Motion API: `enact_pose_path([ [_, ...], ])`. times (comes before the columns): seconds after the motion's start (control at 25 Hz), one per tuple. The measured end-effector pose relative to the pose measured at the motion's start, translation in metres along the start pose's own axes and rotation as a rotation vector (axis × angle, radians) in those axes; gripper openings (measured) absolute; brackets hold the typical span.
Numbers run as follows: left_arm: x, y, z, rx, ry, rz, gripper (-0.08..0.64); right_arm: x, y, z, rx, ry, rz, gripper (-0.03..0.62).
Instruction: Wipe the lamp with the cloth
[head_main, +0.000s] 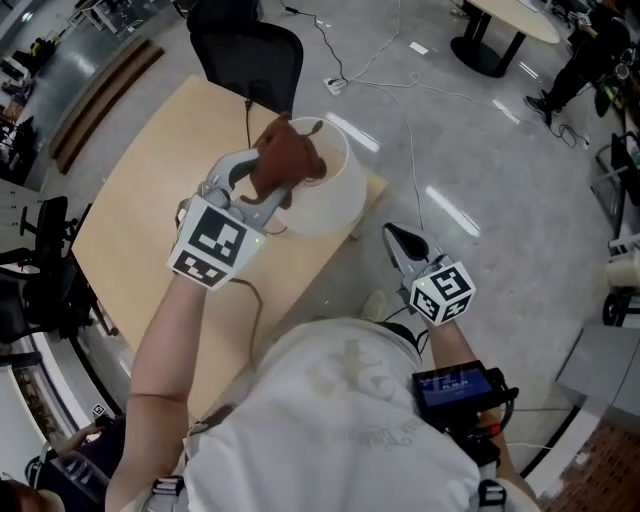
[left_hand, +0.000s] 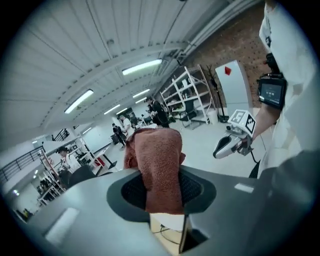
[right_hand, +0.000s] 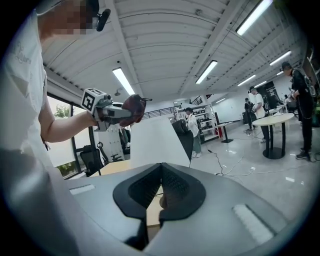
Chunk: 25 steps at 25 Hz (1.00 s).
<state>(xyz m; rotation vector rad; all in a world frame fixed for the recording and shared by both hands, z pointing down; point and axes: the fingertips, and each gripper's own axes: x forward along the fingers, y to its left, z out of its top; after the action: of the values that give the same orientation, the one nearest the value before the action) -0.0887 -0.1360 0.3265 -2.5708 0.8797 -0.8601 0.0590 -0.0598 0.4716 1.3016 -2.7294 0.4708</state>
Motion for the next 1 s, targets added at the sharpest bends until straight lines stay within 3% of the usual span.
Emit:
enact_pose_path([
  [0.08,0.021,0.010,-0.002,0.025,0.117,-0.025,0.126,-0.001,-0.010,0.000,0.017,-0.004,0.015,0.011],
  [0.28,0.067,0.009,-0.024,-0.054,0.394,-0.199,0.124,-0.013,-0.046,-0.002,0.060,-0.026,0.009,0.011],
  [0.4,0.079,0.007,-0.046,-0.017,0.554,-0.229,0.124,-0.021,-0.063,-0.005,0.095,-0.048,-0.005,0.011],
  [0.52,0.097,0.013,-0.050,-0.003,0.602,-0.212,0.124,-0.024,-0.084,-0.010,0.113,-0.047,-0.012,0.011],
  [0.64,0.121,0.015,-0.051,-0.021,0.626,-0.243,0.124,-0.020,-0.109,-0.011,0.122,-0.045,-0.010,0.012],
  [0.88,0.118,-0.012,-0.037,-0.069,0.639,-0.443,0.126,-0.011,-0.133,-0.006,0.135,-0.059,0.007,0.012],
  [1.0,0.101,-0.015,-0.039,-0.057,0.700,-0.519,0.126,-0.005,-0.130,-0.003,0.137,-0.056,0.024,0.011],
])
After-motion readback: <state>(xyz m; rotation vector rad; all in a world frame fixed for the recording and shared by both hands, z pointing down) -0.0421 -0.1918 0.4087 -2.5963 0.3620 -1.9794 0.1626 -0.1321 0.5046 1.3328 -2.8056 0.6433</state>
